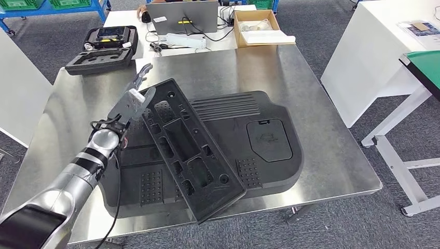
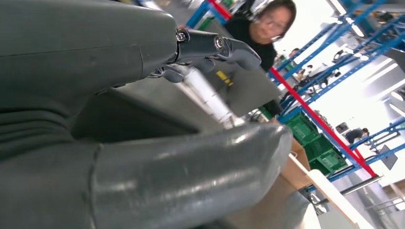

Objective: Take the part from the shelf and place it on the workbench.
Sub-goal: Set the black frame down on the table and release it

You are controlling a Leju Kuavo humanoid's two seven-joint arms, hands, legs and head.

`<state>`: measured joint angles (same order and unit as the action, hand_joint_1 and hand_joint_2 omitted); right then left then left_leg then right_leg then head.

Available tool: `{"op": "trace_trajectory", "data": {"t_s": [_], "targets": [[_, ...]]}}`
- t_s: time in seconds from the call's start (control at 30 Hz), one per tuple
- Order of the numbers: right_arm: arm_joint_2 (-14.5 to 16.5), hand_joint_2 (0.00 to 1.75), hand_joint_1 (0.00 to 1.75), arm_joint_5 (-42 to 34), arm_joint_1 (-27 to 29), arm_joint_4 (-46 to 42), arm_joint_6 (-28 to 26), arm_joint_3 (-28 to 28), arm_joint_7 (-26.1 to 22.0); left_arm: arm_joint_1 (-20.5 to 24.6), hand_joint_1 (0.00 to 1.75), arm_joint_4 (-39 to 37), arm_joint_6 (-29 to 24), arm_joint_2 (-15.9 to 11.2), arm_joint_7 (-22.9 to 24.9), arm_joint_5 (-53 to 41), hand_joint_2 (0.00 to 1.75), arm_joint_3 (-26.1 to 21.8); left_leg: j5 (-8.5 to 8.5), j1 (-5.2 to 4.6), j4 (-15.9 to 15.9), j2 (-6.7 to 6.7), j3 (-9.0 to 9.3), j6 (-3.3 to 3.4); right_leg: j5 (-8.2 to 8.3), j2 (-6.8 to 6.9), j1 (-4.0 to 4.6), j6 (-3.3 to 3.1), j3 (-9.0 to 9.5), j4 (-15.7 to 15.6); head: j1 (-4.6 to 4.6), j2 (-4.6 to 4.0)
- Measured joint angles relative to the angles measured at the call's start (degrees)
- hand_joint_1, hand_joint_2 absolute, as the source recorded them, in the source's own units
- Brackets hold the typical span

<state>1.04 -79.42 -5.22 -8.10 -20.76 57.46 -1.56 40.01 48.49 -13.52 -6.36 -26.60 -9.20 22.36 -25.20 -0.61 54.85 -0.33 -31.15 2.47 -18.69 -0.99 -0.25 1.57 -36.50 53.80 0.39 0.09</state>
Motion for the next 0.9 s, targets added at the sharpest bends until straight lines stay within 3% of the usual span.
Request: {"op": "trace_trajectory", "data": {"t_s": [0.07,0.17,0.2,0.23,0.27,0.33,0.37,0.43,0.53,0.6,0.67,0.7,0.73,0.77,0.83,0.9], "targets": [[-0.13,0.0,0.0,-0.3,0.05,0.01,-0.12,-0.11,-0.26,-3.38,0.0,2.03,1.23,-0.26,-0.91,0.33,0.0,-2.48,0.61,0.53,-0.87,0.16,0.67,0.49,-1.39,0.13,0.15,0.05,-0.99,2.17,0.09,0.0],[-0.36,0.0,0.0,-0.69,0.14,0.02,-0.14,-0.32,-0.62,-7.63,0.0,4.29,2.83,-0.32,-1.31,0.69,0.0,-5.43,0.88,1.06,-1.2,0.41,0.85,0.59,-6.51,0.3,-0.4,0.12,-5.99,13.52,0.25,0.0],[-0.44,0.0,0.0,-0.78,0.17,0.02,-0.14,-0.35,-0.72,-9.0,0.0,4.87,3.21,-0.33,-1.32,0.78,0.0,-6.2,0.86,1.19,-1.18,0.47,0.8,0.49,-7.66,0.36,-0.76,0.46,-7.37,16.75,0.24,0.0],[-0.52,0.0,0.0,-0.84,0.21,0.02,-0.14,-0.36,-0.79,-10.21,0.0,5.4,3.52,-0.33,-1.33,0.8,0.0,-6.86,0.82,1.38,-1.12,0.49,0.76,0.29,-7.99,0.44,-1.14,1.07,-7.67,17.89,0.23,0.0],[-0.59,0.0,0.0,-0.87,0.22,0.02,-0.14,-0.37,-0.83,-11.19,0.0,5.84,3.78,-0.33,-1.34,0.81,0.0,-7.46,0.74,1.64,-0.99,0.48,0.74,-0.03,-7.42,0.55,-1.51,1.85,-6.62,16.46,0.24,0.0],[-0.72,0.0,0.0,-0.88,0.18,0.01,-0.13,-0.38,-0.86,-12.42,0.0,6.65,4.28,-0.33,-1.34,0.87,0.0,-8.48,0.3,2.14,-0.28,0.42,0.6,-1.04,-5.16,0.95,-2.27,3.55,-1.79,8.38,0.33,0.0],[-0.71,0.0,0.0,-0.92,0.13,0.01,-0.12,-0.39,-0.91,-12.78,0.0,7.04,4.5,-0.39,-1.33,0.9,0.0,-8.99,-0.04,2.21,0.25,0.39,0.4,-1.67,-4.33,0.92,-2.39,3.82,0.38,4.88,0.37,0.0],[-0.75,0.0,0.0,-0.98,0.01,-0.01,-0.1,-0.4,-1.04,-13.3,0.0,7.61,4.77,-0.5,-1.34,0.92,0.0,-9.8,-0.42,2.1,1.0,0.32,0.02,-2.74,-3.99,0.68,-2.3,3.21,2.14,2.25,0.24,0.0],[-1.08,0.0,0.0,-1.1,-0.06,0.01,-0.09,-0.43,-1.19,-14.22,0.0,7.98,5.05,-0.52,-1.36,0.9,0.0,-10.51,-0.77,2.42,1.32,0.25,-0.12,-3.6,-3.9,0.43,-2.13,1.56,1.83,2.86,-0.04,0.0],[-1.23,0.0,0.0,-1.18,-0.07,0.02,-0.09,-0.44,-1.22,-14.72,0.0,8.09,5.17,-0.54,-1.36,0.89,0.0,-10.91,-3.78,2.62,5.08,0.24,-1.64,-3.78,-3.58,0.45,-2.17,0.55,1.62,2.78,-0.18,0.0],[-1.31,0.0,0.0,-1.19,-0.06,0.02,-0.1,-0.44,-1.23,-15.21,0.0,8.12,5.21,-0.55,-1.37,0.89,0.0,-11.26,-8.48,2.57,13.04,0.19,-4.97,-3.76,-3.27,0.46,-1.76,-0.18,1.18,2.8,-0.28,0.0],[-1.32,0.0,0.0,-1.19,-0.04,0.02,-0.11,-0.44,-1.21,-15.58,0.0,8.12,5.23,-0.55,-1.38,0.89,0.0,-11.43,-10.0,2.53,16.46,0.16,-6.38,-3.72,-3.1,0.46,-1.52,-0.43,0.92,2.81,-0.31,0.0],[-1.32,0.0,0.0,-1.19,-0.01,0.02,-0.12,-0.44,-1.2,-15.99,0.0,8.12,5.25,-0.55,-1.38,0.89,0.0,-11.61,-10.45,2.52,18.14,0.16,-6.95,-3.59,-2.91,0.45,-1.32,-0.58,0.64,2.83,-0.31,0.0],[-1.34,0.0,0.0,-1.2,0.02,0.02,-0.13,-0.44,-1.17,-16.35,0.0,8.12,5.28,-0.54,-1.39,0.89,0.0,-11.73,-9.78,2.51,17.55,0.16,-6.38,-3.39,-2.7,0.43,-1.17,-0.65,0.38,2.85,-0.31,0.0],[-1.36,0.0,0.0,-1.21,0.06,0.02,-0.14,-0.44,-1.13,-16.67,0.0,8.13,5.33,-0.53,-1.4,0.89,0.0,-11.86,-6.57,2.49,10.53,0.15,-2.07,-2.87,-2.24,0.38,-1.04,-0.37,0.0,2.89,-0.32,0.0],[-1.38,0.0,0.0,-1.22,0.06,0.02,-0.15,-0.44,-1.08,-16.73,0.0,8.16,5.37,-0.5,-1.43,0.89,0.0,-12.01,-4.34,2.16,4.14,0.09,1.59,-2.68,-1.73,0.35,-0.78,0.3,-0.21,2.95,-0.26,0.0]]}}
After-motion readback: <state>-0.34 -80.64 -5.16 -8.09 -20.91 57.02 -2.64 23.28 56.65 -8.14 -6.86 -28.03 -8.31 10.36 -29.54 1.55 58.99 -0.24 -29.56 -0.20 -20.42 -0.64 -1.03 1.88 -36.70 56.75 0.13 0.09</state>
